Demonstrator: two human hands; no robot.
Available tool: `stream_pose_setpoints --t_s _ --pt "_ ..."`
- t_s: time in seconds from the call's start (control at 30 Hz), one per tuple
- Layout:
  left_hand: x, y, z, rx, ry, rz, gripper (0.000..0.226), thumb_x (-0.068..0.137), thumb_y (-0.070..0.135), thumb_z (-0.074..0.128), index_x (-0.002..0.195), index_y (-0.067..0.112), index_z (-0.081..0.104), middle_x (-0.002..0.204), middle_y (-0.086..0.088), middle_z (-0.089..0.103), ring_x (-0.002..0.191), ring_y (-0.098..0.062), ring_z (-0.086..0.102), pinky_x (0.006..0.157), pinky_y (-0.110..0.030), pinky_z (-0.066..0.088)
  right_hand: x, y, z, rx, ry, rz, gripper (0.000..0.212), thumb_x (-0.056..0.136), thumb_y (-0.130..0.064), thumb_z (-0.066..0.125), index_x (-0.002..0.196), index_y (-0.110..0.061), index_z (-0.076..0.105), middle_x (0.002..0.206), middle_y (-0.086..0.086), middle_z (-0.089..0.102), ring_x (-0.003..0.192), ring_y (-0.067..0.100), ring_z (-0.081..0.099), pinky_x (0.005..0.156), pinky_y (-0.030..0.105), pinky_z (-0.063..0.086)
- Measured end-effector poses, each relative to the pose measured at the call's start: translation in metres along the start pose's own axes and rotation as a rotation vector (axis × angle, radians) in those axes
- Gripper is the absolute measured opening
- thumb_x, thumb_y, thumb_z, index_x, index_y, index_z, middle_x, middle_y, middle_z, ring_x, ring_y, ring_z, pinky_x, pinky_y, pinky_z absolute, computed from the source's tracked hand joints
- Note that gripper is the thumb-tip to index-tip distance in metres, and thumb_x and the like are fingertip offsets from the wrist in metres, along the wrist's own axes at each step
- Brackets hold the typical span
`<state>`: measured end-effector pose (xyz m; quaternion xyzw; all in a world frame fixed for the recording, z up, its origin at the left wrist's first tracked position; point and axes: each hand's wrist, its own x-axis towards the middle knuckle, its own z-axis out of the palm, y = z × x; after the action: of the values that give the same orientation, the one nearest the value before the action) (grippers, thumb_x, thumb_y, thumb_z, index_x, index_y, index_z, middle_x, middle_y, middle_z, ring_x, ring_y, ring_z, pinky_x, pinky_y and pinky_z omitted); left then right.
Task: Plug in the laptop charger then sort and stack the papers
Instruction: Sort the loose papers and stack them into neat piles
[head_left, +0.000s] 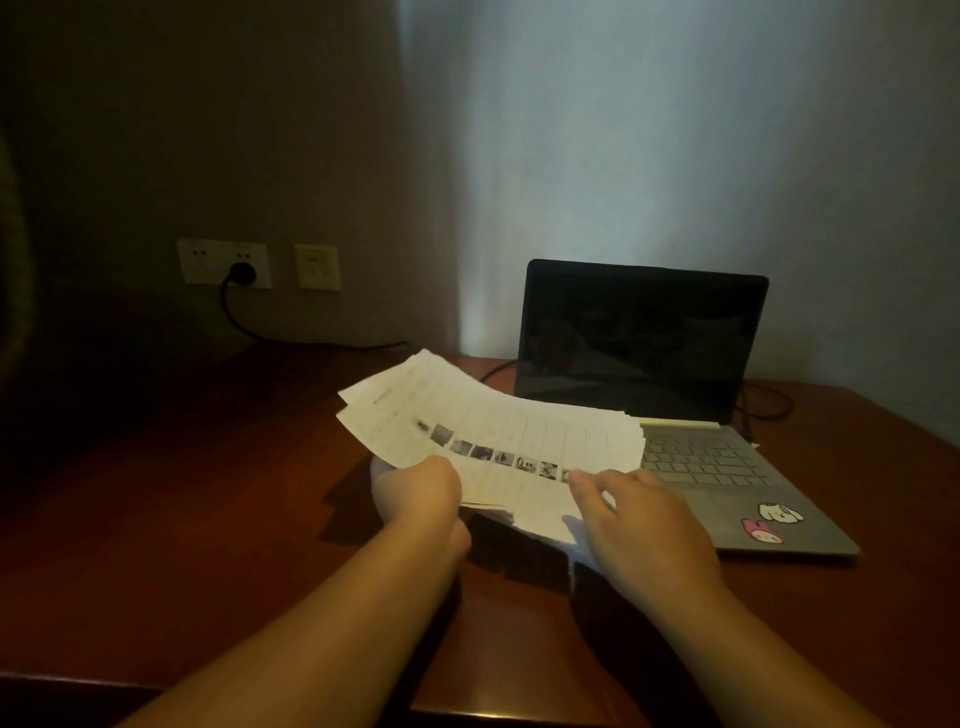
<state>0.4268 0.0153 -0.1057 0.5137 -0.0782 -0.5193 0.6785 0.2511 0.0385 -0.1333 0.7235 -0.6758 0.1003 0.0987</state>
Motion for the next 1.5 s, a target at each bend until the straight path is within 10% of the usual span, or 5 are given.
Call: stream_pose_setpoints --t_s 0.23,0.53,0.73,1.23,1.5 --pt "0.041 0.067 -0.045 0.262 -0.115 0.22 0.062 0.09 -0.016 0.052 0.131 0.032 0.053 0.136 -0.005 0.057 0.133 -0.04 0.047 0.101 -0.059 0.046 0.032 -0.032 -0.026 0.443 0.088 0.167 0.049 0.093 -0.054 0.055 0.138 -0.036 0.045 0.142 -0.008 0.044 0.125 0.017 0.044 0.096 0.035 0.044" --pt "0.056 0.138 -0.076 0.441 -0.207 0.408 0.047 0.087 -0.009 0.063 0.117 0.025 0.051 0.119 -0.008 0.062 0.112 -0.036 0.061 0.083 -0.052 0.057 0.103 -0.079 -0.063 0.885 -0.023 0.187 0.073 0.087 -0.028 0.075 0.148 -0.023 0.035 0.141 0.0 0.051 0.122 0.025 0.054 0.081 0.027 0.042" --pt "0.059 0.165 -0.084 0.529 -0.294 0.499 0.04 0.085 -0.002 0.068 0.108 0.028 0.054 0.108 -0.002 0.065 0.09 -0.021 0.067 0.055 -0.028 0.054 0.121 -0.096 -0.061 1.394 -0.48 0.202 0.029 0.09 -0.021 0.07 0.117 -0.012 0.065 0.111 0.003 0.074 0.103 0.025 0.07 0.094 0.047 0.052" --pt "0.06 0.212 -0.071 0.421 -0.333 0.719 0.043 0.092 0.004 0.063 0.129 0.024 0.053 0.115 0.005 0.065 0.1 -0.02 0.065 0.071 -0.035 0.058 0.113 -0.136 -0.115 1.527 0.149 -0.037 0.025 0.091 -0.01 0.066 0.098 -0.032 0.056 0.099 -0.009 0.067 0.088 0.009 0.066 0.072 0.029 0.055" --pt "0.063 0.198 -0.085 0.323 -0.33 0.651 0.038 0.091 -0.003 0.06 0.108 0.032 0.058 0.119 0.002 0.064 0.114 -0.025 0.059 0.098 -0.058 0.049 0.099 -0.142 -0.091 1.521 0.114 -0.08 0.035 0.085 -0.014 0.073 0.098 -0.041 0.054 0.105 -0.008 0.068 0.097 0.013 0.066 0.08 0.035 0.056"
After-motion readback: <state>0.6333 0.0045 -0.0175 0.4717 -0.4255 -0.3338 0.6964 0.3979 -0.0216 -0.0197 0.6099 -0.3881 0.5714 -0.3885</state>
